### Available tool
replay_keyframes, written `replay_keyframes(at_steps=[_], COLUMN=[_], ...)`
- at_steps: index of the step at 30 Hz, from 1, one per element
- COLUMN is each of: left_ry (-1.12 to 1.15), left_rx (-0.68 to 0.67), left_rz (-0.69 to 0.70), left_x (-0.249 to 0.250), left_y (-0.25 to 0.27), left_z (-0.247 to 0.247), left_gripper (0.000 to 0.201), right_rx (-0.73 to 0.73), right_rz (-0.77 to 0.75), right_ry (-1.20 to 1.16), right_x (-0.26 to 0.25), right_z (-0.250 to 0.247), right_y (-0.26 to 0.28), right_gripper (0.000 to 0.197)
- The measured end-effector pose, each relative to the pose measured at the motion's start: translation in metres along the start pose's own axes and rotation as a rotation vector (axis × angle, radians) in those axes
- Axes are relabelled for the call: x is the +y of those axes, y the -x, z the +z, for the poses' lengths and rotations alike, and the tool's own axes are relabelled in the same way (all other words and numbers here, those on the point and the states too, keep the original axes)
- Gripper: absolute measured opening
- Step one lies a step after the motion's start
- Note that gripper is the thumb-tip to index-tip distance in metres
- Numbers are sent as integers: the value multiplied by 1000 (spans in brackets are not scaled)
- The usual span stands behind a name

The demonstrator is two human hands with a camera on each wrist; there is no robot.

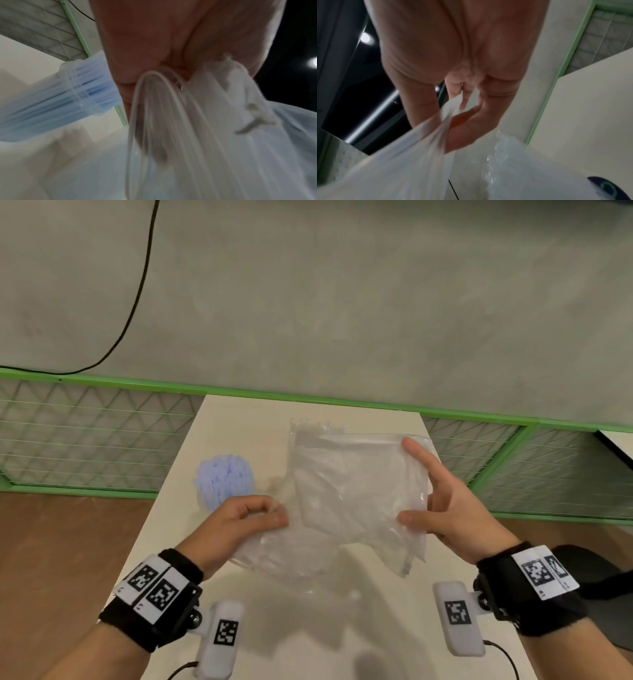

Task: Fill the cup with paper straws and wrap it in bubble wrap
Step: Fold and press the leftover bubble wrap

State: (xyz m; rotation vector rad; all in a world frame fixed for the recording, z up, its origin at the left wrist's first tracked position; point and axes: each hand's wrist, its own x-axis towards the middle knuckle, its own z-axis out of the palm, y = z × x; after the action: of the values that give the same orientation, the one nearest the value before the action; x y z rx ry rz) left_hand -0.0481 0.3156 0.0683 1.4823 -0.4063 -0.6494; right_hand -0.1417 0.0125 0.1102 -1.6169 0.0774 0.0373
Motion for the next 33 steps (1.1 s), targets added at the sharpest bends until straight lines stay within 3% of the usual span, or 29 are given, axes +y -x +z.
replay_keyframes(at_steps=[4, 7, 8, 11, 12, 18, 21, 24, 27, 29, 33], left_ry=[105, 128, 108, 1, -27, -92, -49, 193, 392, 278, 95], left_rx=[-97, -177, -182, -182, -161, -42, -117, -250, -241, -205, -137], left_rz=[-107, -202, -199, -119, -89, 31, -45, -174, -235, -164, -23], left_x=[4, 13, 16, 27, 27, 19, 20, 19, 19, 18, 16], left_y=[2, 2, 1, -2, -3, -2, -3, -3, -4, -5, -6], left_z=[-1, 9, 14, 33, 36, 31, 26, 22, 25, 29, 34], left_gripper=[83, 103, 93, 38, 32, 50, 69, 87, 75, 62, 71], right_rx=[-43, -18, 36, 266, 316, 415, 345, 266, 213, 211, 274], right_rz=[-56, -60, -76, -156, -183, -191, -285, -317, -360, -370, -248], right_ry=[46, 35, 101, 506, 621, 840, 804, 748, 685, 635, 776], right_x=[-1, -2, -3, -1, -1, -4, -3, -6, -10, -11, -6], right_z=[-1, 7, 13, 29, 34, 45, 45, 43, 42, 41, 47], right_y=[1, -1, -2, -6, -7, -6, -10, -10, -8, -7, -6], right_gripper=[99, 82, 79, 92, 98, 116, 118, 119, 119, 120, 125])
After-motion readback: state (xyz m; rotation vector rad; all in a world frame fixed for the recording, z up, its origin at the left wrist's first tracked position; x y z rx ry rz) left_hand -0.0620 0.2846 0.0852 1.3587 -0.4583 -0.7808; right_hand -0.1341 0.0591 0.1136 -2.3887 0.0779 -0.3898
